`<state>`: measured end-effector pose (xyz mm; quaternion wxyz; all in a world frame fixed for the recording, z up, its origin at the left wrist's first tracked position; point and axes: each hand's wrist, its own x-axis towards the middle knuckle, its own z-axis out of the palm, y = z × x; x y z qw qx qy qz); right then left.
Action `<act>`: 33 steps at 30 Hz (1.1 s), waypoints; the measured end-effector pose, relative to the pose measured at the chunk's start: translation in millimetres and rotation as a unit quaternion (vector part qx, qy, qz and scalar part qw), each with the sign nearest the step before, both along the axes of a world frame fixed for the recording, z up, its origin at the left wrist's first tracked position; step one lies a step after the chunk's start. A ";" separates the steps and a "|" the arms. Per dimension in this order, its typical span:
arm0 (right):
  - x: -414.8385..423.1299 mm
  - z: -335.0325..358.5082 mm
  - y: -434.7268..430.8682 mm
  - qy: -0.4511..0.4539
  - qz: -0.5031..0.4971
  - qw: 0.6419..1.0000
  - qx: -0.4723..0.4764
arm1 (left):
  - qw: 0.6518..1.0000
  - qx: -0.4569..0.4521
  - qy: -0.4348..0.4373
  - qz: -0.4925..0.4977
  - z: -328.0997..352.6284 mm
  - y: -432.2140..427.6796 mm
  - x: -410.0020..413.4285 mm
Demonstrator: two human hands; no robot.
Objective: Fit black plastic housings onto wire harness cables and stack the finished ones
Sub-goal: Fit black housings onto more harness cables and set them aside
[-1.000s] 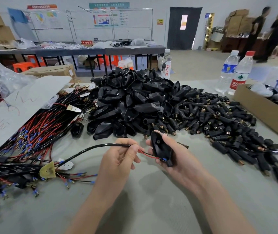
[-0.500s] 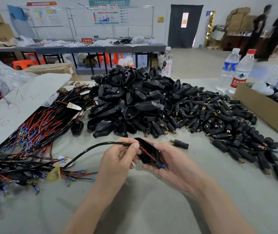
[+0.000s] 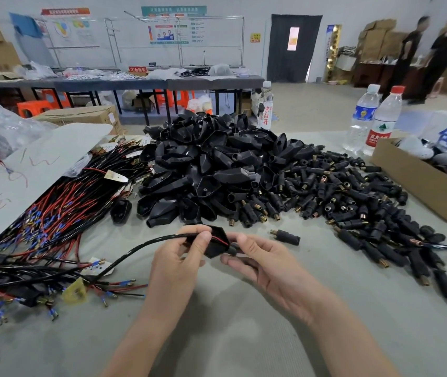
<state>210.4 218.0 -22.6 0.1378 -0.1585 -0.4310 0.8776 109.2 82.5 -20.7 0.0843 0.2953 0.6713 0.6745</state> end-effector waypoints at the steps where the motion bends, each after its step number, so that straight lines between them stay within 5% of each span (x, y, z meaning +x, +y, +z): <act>1: 0.1 -0.6 0.8 -0.001 -0.009 1.000 -0.003 | 1.000 0.007 -0.010 0.018 0.0 -0.7 -1.4; 9: -1.4 -6.2 6.2 -0.024 -0.081 0.990 0.114 | 0.995 0.017 -0.094 -0.010 -3.4 0.9 -6.9; 33: 0.8 -8.6 13.9 -0.030 -0.157 0.977 0.139 | 0.939 0.105 -0.324 -0.040 -12.5 4.6 -24.5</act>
